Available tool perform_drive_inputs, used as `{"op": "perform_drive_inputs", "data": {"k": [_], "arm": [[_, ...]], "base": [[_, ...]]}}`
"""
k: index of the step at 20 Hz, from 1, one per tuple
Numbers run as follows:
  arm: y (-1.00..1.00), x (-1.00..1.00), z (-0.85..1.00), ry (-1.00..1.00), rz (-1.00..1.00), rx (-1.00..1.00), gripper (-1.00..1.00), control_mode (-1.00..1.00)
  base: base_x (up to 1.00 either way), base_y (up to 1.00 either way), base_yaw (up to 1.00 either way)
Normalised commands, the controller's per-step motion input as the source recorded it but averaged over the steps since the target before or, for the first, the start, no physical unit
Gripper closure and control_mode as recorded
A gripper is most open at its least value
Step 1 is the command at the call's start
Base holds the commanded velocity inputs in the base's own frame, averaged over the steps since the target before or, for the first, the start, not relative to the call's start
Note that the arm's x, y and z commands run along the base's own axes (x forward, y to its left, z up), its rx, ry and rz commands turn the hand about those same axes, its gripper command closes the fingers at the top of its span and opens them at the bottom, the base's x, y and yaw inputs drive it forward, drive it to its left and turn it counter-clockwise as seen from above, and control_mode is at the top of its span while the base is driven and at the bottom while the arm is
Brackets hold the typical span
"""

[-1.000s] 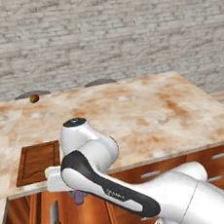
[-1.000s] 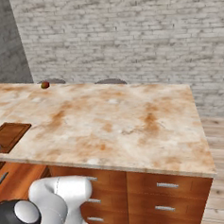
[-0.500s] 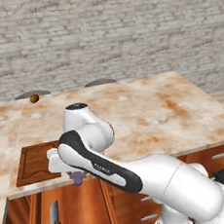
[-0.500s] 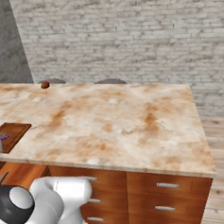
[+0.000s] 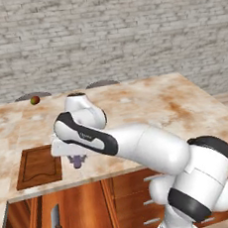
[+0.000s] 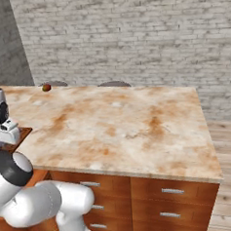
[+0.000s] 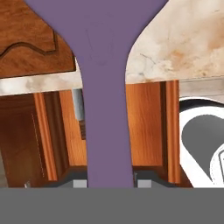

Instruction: Open the drawer on the left and place the cutting tools on the cutting board.

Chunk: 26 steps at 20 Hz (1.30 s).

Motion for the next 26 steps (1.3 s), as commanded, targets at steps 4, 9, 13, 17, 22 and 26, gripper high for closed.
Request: {"op": "perform_drive_inputs", "data": {"k": [4,9,13,17,22,26], "arm": [[0.11,0.56,-0.37,-0.01,0.07,-0.01,1.0,-1.0],[0.07,0.35,-0.16,-0.07,0.05,0.0,1.0,-1.0],[0.24,0.24,-0.19,-0.01,0.0,0.0,1.0,-1.0],[0.5,0.43,-0.29,0.0,0.0,-0.03,1.0,-1.0],[0.43,0.32,-0.26,0.0,0.0,-0.02,1.0,-1.0],[0.3,0.11,-0.03,-0.01,0.0,-0.01,1.0,-1.0]], "base": [[0.0,0.0,0.0],[0.0,0.0,0.0],[0.0,0.0,0.0],[0.0,0.0,0.0],[0.0,0.0,0.0],[0.0,0.0,0.0]]}}
